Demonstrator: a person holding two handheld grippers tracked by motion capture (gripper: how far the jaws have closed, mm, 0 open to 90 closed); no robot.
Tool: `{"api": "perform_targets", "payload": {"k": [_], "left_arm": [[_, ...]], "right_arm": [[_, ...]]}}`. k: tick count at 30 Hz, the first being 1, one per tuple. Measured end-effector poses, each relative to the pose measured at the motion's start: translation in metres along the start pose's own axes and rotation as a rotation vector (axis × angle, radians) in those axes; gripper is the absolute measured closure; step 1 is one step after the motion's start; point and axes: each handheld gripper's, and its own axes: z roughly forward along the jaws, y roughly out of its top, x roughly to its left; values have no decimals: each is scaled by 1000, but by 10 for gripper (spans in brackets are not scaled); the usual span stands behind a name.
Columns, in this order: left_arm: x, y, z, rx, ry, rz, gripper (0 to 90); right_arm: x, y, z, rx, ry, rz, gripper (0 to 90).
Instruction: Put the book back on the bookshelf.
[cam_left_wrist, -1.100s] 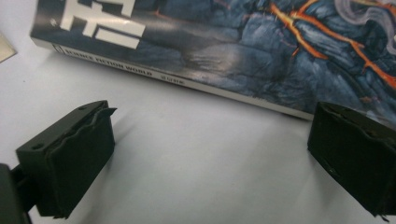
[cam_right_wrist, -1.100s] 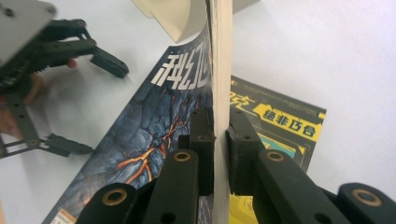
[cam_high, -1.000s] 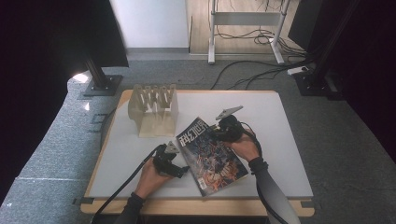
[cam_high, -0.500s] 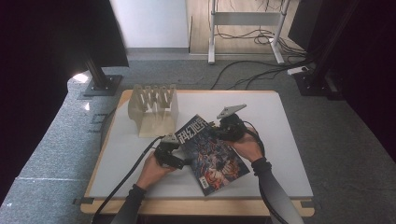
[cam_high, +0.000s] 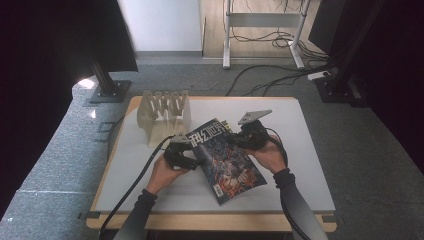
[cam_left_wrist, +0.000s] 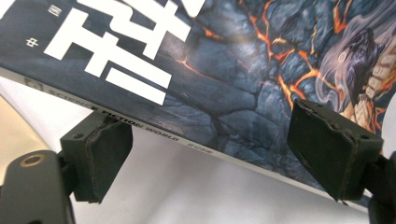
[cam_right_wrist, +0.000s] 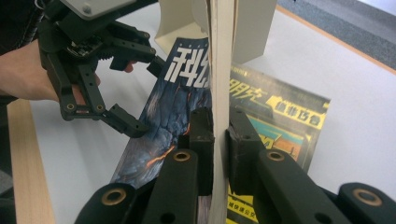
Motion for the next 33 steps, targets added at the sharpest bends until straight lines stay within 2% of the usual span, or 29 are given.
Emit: {"api": "perform_targets", "payload": {"k": [5,8,15,18,19,22,27,29,31,33], "left_arm": [[-3,15,-10,-29,27,13,152],[-5,24,-17,-36,53,37,162],[-9,39,-30,-67,94,65,226],[-10,43,-32,-59,131,82,313],[-10,44,-33,-44,162,98,347],[-11,45,-34,-23,195,117,450],[-5,48,-38,0,157,74,511],[-4,48,-42,-10,138,59,551],[-4,50,-45,-20,118,52,601],[-5,51,-47,-22,116,55,613]], "right_arm": [[0,3,-5,-16,3,-2,808],[1,4,-7,-21,-2,-6,807],[0,6,-13,-44,-9,-15,803],[1,6,-15,-45,-10,-20,801],[1,6,-15,-44,-12,-23,800],[0,6,-16,-46,-14,-26,800],[0,6,-15,-42,-11,-29,799],[1,7,-14,-41,-15,-33,799],[1,8,-13,-32,-20,-37,799],[1,8,-13,-31,-24,-37,799]]}}
